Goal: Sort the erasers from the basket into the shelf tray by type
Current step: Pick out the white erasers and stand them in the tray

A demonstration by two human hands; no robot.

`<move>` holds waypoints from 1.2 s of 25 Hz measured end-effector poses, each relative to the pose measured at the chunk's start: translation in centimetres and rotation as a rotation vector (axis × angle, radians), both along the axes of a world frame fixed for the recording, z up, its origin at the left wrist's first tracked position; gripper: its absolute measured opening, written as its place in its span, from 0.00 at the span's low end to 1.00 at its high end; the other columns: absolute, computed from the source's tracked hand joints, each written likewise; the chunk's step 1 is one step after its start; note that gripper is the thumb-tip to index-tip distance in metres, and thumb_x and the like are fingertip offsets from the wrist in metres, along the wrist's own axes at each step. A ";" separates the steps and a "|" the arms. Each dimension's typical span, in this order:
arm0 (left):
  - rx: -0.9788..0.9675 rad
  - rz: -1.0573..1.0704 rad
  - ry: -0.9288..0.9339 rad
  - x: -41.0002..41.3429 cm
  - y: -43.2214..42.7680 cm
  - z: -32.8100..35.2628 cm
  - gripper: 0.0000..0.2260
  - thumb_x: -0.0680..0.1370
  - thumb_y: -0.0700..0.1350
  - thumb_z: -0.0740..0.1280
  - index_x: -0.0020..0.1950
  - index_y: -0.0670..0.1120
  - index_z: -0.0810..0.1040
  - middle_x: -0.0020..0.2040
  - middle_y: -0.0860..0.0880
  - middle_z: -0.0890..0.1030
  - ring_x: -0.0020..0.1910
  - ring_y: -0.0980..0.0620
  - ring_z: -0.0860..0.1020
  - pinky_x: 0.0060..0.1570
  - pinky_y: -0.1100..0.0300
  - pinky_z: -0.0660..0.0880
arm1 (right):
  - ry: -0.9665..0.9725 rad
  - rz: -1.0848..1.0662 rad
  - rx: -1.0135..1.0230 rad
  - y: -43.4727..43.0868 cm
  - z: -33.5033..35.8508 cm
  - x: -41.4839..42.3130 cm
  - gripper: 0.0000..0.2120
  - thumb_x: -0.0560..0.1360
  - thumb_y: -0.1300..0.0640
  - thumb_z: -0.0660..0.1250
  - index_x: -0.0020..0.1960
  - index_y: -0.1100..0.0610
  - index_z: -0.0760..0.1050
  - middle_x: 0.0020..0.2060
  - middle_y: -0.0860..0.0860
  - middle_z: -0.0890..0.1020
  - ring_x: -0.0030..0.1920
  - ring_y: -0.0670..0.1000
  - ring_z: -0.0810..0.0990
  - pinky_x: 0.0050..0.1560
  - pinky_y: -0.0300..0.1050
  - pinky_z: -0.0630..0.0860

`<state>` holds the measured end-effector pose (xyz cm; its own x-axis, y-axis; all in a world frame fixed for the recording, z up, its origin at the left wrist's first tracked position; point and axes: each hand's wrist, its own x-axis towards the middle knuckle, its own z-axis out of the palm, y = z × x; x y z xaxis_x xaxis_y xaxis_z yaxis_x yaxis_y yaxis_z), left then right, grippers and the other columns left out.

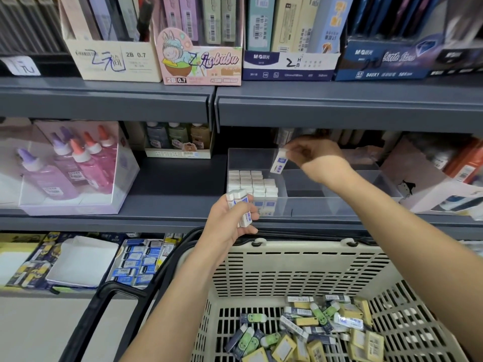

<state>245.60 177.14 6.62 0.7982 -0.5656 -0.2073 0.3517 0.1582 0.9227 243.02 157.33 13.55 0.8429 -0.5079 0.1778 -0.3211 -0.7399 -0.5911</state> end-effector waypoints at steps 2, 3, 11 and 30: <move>0.003 -0.014 -0.001 0.0 0.1 0.0 0.08 0.75 0.33 0.61 0.50 0.42 0.76 0.36 0.47 0.81 0.37 0.52 0.80 0.27 0.62 0.75 | 0.039 0.030 -0.018 0.3 -0.7 0.6 0.07 0.75 0.56 0.66 0.51 0.49 0.80 0.45 0.47 0.82 0.48 0.49 0.79 0.53 0.40 0.74; 0.007 -0.026 -0.012 0.0 0.1 0.0 0.08 0.76 0.33 0.60 0.51 0.43 0.75 0.35 0.48 0.81 0.37 0.53 0.81 0.27 0.62 0.75 | 0.062 0.049 -0.011 0.5 -1.0 0.9 0.06 0.75 0.56 0.66 0.49 0.48 0.79 0.45 0.46 0.82 0.47 0.49 0.79 0.52 0.41 0.74; -0.013 -0.065 -0.100 -0.2 0.2 -0.6 0.04 0.76 0.40 0.68 0.49 0.47 0.79 0.45 0.49 0.84 0.48 0.51 0.83 0.35 0.62 0.78 | 0.321 0.151 -0.131 1.1 -3.1 2.0 0.09 0.76 0.55 0.62 0.51 0.46 0.79 0.55 0.47 0.81 0.55 0.52 0.78 0.59 0.44 0.74; -0.040 0.048 -0.170 0.2 0.5 0.0 0.03 0.78 0.36 0.59 0.50 0.43 0.70 0.44 0.47 0.85 0.39 0.53 0.82 0.21 0.63 0.69 | -0.177 0.068 0.250 0.5 0.2 -0.7 0.09 0.73 0.62 0.68 0.39 0.48 0.78 0.40 0.49 0.82 0.43 0.48 0.80 0.56 0.43 0.75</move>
